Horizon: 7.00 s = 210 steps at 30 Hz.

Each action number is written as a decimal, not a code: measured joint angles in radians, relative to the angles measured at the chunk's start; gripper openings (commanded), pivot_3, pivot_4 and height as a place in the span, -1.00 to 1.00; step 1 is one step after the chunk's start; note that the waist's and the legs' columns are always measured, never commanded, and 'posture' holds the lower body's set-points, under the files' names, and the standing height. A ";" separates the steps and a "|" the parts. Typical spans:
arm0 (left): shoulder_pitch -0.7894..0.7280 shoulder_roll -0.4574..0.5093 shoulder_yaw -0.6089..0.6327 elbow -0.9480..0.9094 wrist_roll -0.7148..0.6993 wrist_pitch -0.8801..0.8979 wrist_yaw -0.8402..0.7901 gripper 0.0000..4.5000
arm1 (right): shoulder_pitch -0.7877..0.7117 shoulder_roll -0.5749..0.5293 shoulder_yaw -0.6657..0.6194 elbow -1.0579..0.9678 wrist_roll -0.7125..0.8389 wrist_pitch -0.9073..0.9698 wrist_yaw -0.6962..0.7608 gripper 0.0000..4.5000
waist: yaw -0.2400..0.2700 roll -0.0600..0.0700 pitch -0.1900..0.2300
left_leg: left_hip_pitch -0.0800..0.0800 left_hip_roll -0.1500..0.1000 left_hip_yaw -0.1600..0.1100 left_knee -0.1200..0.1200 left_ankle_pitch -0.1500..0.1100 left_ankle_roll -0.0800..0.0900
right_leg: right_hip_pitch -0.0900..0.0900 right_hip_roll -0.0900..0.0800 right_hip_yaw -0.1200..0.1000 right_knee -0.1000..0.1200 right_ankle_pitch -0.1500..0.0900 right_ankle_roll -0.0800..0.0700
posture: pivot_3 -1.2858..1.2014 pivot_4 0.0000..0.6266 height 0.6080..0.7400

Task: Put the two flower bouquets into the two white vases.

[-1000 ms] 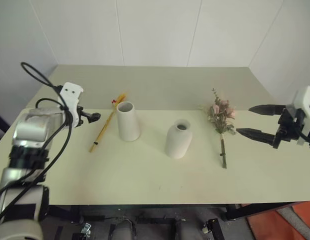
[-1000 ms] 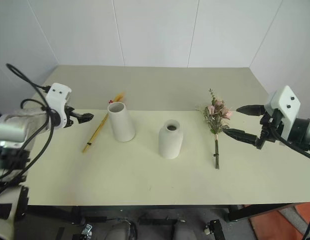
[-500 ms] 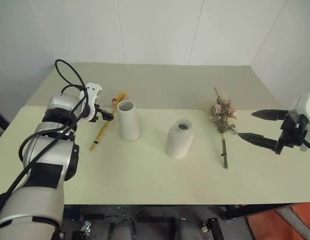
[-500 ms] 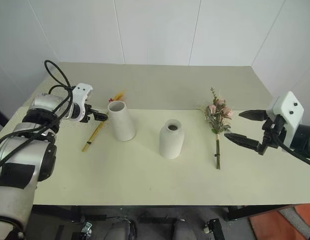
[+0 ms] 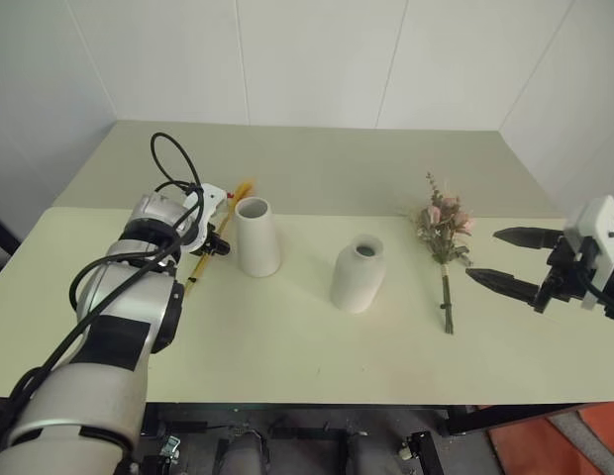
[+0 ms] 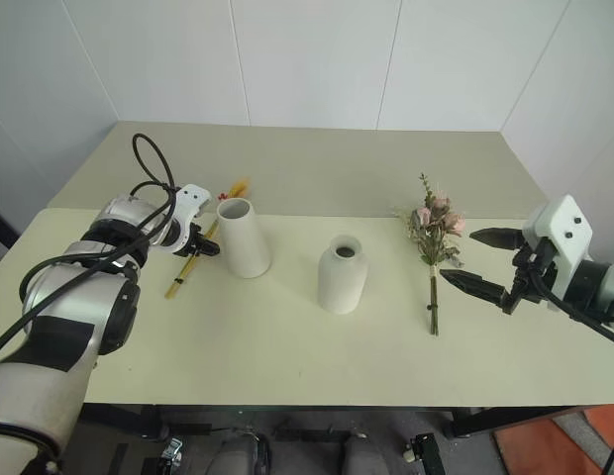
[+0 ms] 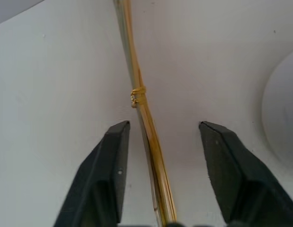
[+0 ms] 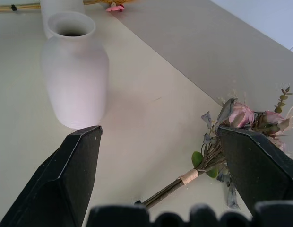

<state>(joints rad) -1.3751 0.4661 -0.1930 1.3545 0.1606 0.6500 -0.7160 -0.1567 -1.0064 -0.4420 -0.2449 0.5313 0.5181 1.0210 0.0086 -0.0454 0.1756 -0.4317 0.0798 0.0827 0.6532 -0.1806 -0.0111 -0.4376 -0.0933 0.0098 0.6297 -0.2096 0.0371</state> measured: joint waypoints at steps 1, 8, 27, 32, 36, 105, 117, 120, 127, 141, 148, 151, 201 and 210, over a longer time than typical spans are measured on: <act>0.000 -0.001 0.012 0.001 -0.001 0.000 0.016 -0.45 | 0.009 0.000 -0.002 -0.001 0.000 -0.001 0.000 1.00 | 0.001 0.000 0.000 | 0.000 0.000 0.000 0.000 0.000 0.000 | 0.000 0.000 0.000 0.000 0.000 0.000 | 0.03 -0.52 1.00; 0.000 -0.002 0.117 0.006 -0.018 -0.015 0.149 -0.99 | 0.035 -0.001 -0.023 -0.010 0.001 -0.001 -0.001 1.00 | 0.001 0.000 0.000 | 0.000 0.000 0.000 0.000 0.000 0.000 | 0.000 0.000 0.000 0.000 0.000 0.000 | 0.03 -0.52 1.00; -0.002 -0.023 0.619 -0.190 -0.458 -0.674 0.024 -0.99 | 0.059 -0.009 -0.062 -0.014 -0.012 -0.007 -0.002 1.00 | 0.000 0.000 0.000 | 0.001 0.000 0.001 0.000 0.000 0.000 | 0.001 0.000 0.000 0.000 0.003 -0.003 | 0.03 -0.52 1.00; 0.007 -0.041 0.703 -0.245 -0.604 -0.684 -0.151 -0.99 | 0.065 -0.009 -0.063 -0.014 -0.018 -0.008 0.000 1.00 | 0.001 0.000 0.000 | 0.001 0.000 0.001 0.003 0.000 0.000 | 0.003 0.000 0.000 0.000 0.003 -0.002 | 0.03 -0.52 1.00; 0.048 -0.051 0.679 -0.282 -0.623 -0.638 -0.235 -0.99 | 0.083 -0.009 -0.076 -0.015 -0.014 -0.006 0.003 1.00 | 0.002 0.000 0.000 | 0.001 0.000 0.000 0.006 -0.001 0.001 | 0.005 0.000 0.000 0.000 0.003 -0.001 | 0.03 -0.52 1.00; 0.939 0.599 0.522 -1.532 -0.741 -0.341 -0.652 0.97 | -0.658 0.156 0.493 0.439 -0.156 0.610 -0.374 1.00 | -0.030 0.002 -0.001 | -0.002 0.003 0.002 0.005 -0.002 0.002 | -0.001 0.001 0.002 0.001 0.003 -0.006 | 0.03 -0.52 1.00; 1.083 0.639 0.680 -1.607 -0.850 -0.294 -0.687 0.97 | -0.827 0.284 0.589 0.823 -0.314 0.603 -0.413 1.00 | -0.026 0.002 -0.001 | -0.004 0.003 0.003 0.005 -0.002 0.003 | -0.003 0.001 0.001 0.000 0.004 -0.004 | 0.03 -0.52 1.00; 1.099 0.639 0.686 -1.616 -0.854 -0.299 -0.678 1.00 | -0.840 0.302 0.590 0.870 -0.323 0.601 -0.397 0.74 | -0.027 0.002 -0.001 | -0.004 0.003 0.003 0.005 -0.002 0.003 | -0.003 0.001 0.001 0.000 0.004 -0.004 | 0.03 -0.52 1.00; 1.133 0.634 0.692 -1.615 -0.849 -0.314 -0.670 1.00 | -0.864 0.339 0.584 0.975 -0.353 0.573 -0.391 -0.33 | -0.028 0.002 -0.001 | -0.004 0.003 0.003 0.005 -0.002 0.003 | -0.003 0.001 0.001 0.000 0.004 -0.004 | 0.03 -0.52 1.00; 1.182 0.621 0.748 -1.600 -0.845 -0.325 -0.639 1.00 | -0.704 0.459 0.296 0.789 -0.371 0.075 -0.720 -0.90 | -0.027 0.003 -0.001 | -0.004 0.004 0.003 0.003 -0.002 0.003 | -0.004 0.002 0.001 0.000 0.004 -0.004 | 0.03 -0.52 1.00; 1.227 0.559 0.800 -1.585 -0.886 -0.300 -0.605 1.00 | -0.573 0.590 0.028 0.341 -0.007 -0.202 -0.616 -0.90 | -0.027 0.004 0.000 | -0.003 0.005 0.003 0.002 -0.002 0.002 | -0.003 0.002 0.001 0.000 0.004 -0.004 | 0.03 -0.52 1.00; 1.232 0.548 0.818 -1.566 -0.901 -0.294 -0.593 1.00 | -0.541 0.571 -0.017 0.196 0.171 -0.181 -0.488 -0.90 | -0.022 0.004 0.000 | -0.001 0.005 0.003 0.003 -0.002 0.002 | 0.000 0.002 0.000 0.000 0.004 -0.004 | 0.03 -0.52 1.00; 1.243 0.561 0.785 -1.619 -0.874 -0.281 -0.513 1.00 | -0.278 0.777 0.270 0.071 0.219 -0.231 -0.319 0.17 | -0.023 0.004 0.000 | 0.002 0.005 0.004 -0.001 -0.002 0.002 | -0.001 0.002 0.001 0.000 0.003 -0.007 | 0.03 -0.52 1.00; 1.217 0.559 0.759 -1.615 -0.873 -0.279 -0.509 1.00 | -0.133 0.618 0.270 -0.046 0.249 -0.182 -0.237 0.97 | -0.020 0.004 0.000 | 0.002 0.005 0.004 -0.002 -0.002 0.002 | -0.001 0.002 0.001 0.000 0.003 -0.007 | 0.03 -0.52 1.00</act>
<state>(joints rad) -0.1583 1.0254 0.5657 -0.2604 -0.7127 0.3709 -1.2252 -0.2893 -0.3889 -0.1720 -0.2907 0.7799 0.3365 0.7845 -0.0115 -0.0411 0.1752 -0.4295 0.0848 0.0868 0.6516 -0.1821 -0.0090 -0.4385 -0.0912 0.0107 0.6294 -0.2064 0.0301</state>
